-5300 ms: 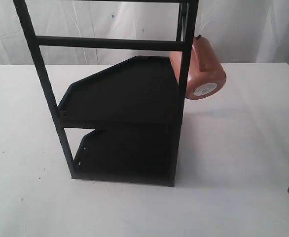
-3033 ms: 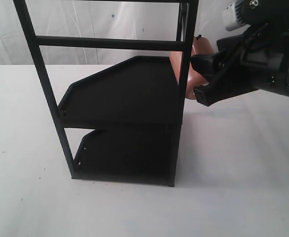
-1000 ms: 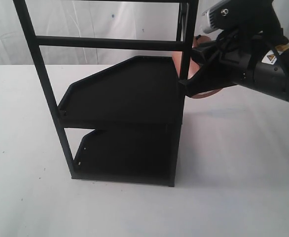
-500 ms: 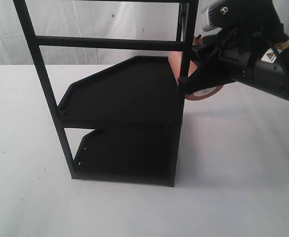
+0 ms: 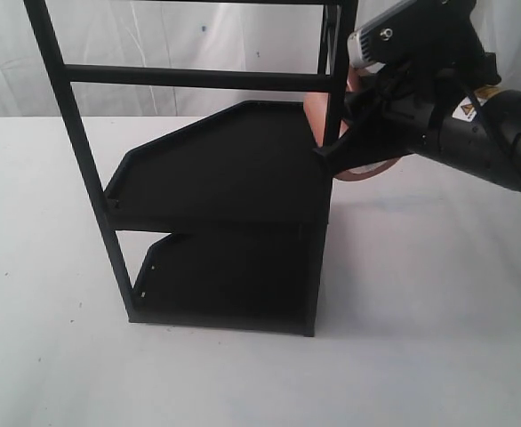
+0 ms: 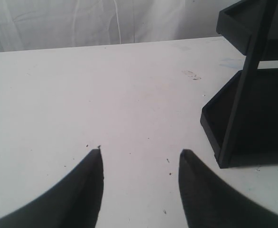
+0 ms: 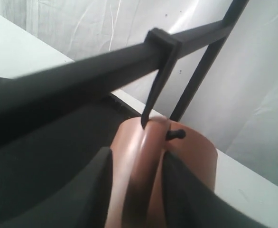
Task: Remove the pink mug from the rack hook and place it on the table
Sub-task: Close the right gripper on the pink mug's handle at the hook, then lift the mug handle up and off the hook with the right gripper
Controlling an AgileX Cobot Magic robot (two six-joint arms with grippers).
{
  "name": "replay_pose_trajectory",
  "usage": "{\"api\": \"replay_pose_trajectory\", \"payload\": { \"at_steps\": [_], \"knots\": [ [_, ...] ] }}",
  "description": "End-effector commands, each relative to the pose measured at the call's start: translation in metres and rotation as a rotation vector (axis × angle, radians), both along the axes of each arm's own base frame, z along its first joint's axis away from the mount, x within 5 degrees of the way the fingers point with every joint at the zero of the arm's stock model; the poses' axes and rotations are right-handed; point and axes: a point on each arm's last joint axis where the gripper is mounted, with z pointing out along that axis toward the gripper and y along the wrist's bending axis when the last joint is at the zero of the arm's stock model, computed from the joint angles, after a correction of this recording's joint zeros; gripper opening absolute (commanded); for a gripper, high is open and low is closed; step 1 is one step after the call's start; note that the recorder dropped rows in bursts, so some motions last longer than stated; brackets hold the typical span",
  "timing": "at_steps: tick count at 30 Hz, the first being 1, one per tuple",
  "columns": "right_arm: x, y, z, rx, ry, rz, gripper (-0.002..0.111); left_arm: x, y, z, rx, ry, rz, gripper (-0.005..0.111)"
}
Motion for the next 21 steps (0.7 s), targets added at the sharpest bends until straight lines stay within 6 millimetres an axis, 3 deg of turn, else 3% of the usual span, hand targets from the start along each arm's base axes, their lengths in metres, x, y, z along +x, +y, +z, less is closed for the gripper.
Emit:
{"api": "replay_pose_trajectory", "payload": {
  "at_steps": [1, 16, 21],
  "knots": [
    [0.0019, 0.0014, 0.0075, 0.011, -0.038, -0.001, 0.028, -0.0003, -0.0002, -0.0016, -0.011, 0.005, 0.001, 0.053],
    [0.0067, 0.0042, -0.0016, -0.005, -0.01, 0.0, 0.028, -0.0003, -0.0002, -0.0016, -0.011, 0.005, 0.001, 0.053],
    [0.0072, 0.004, -0.0002, 0.001, -0.025, -0.005, 0.012, -0.0003, -0.0002, -0.0016, -0.011, 0.005, 0.001, 0.053]
  ]
}}
